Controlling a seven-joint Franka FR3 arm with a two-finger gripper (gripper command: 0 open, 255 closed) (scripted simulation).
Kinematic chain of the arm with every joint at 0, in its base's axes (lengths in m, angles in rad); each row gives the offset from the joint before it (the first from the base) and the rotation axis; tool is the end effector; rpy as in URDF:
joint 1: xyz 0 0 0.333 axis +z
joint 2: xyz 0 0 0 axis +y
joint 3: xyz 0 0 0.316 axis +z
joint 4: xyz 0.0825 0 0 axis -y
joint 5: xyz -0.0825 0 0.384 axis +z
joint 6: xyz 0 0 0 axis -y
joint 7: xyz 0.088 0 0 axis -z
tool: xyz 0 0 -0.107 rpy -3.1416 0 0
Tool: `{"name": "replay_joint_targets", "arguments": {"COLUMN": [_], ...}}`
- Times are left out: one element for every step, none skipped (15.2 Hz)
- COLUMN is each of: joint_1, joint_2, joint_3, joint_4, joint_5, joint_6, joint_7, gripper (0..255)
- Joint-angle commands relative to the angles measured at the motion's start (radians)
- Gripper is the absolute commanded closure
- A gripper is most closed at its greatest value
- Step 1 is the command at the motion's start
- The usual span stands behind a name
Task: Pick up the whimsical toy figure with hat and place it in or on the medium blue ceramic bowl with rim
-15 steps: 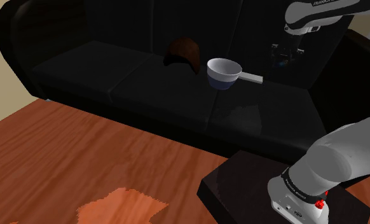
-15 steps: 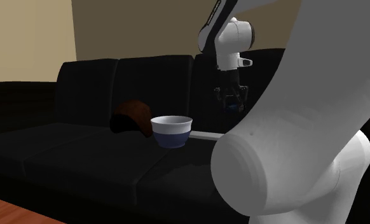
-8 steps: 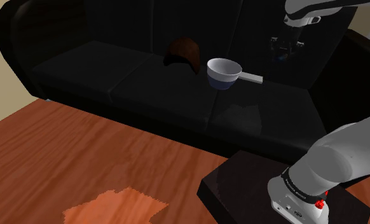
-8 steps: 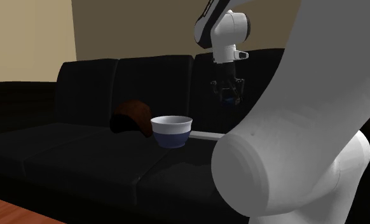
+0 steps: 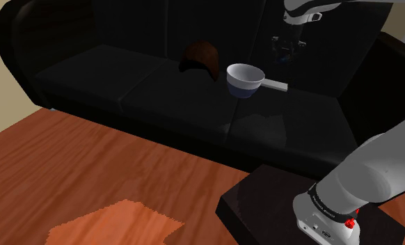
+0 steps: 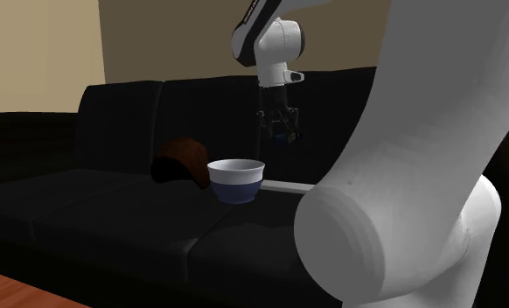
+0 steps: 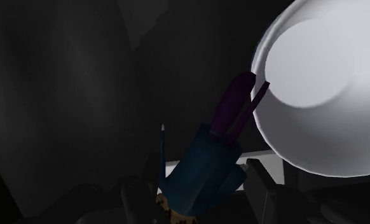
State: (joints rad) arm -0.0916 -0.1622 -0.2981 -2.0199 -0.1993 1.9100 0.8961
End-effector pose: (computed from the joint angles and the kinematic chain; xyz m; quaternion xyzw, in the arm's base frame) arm 0.4705 -0.2163 0.5232 0.8171 -0.5717 0.0404 0.0628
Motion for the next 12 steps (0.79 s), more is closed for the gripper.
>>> {"name": "replay_joint_targets", "arguments": {"joint_1": [0.018,0.027,0.036,0.045,0.054,0.062,0.071,0.079,0.087,0.099,0.099,0.099], "joint_2": [0.044,0.066,0.087,0.110,0.133,0.157,0.182,0.207,0.233,0.278,0.279,0.280], "joint_3": [0.020,0.029,0.039,0.048,0.057,0.066,0.074,0.082,0.090,0.102,0.102,0.102], "joint_4": [0.042,0.065,0.089,0.115,0.141,0.170,0.199,0.230,0.263,0.321,0.308,0.296], "joint_5": [0.015,0.022,0.028,0.034,0.040,0.046,0.051,0.057,0.062,0.070,0.070,0.070], "joint_6": [-0.004,-0.009,-0.015,-0.021,-0.028,-0.035,-0.043,-0.051,-0.060,-0.077,-0.064,-0.051], "joint_7": [0.032,0.048,0.063,0.078,0.093,0.108,0.122,0.136,0.149,0.171,0.173,0.174], "gripper": [255,255,255,255,255,255,255,255,255,255,255,255]}}
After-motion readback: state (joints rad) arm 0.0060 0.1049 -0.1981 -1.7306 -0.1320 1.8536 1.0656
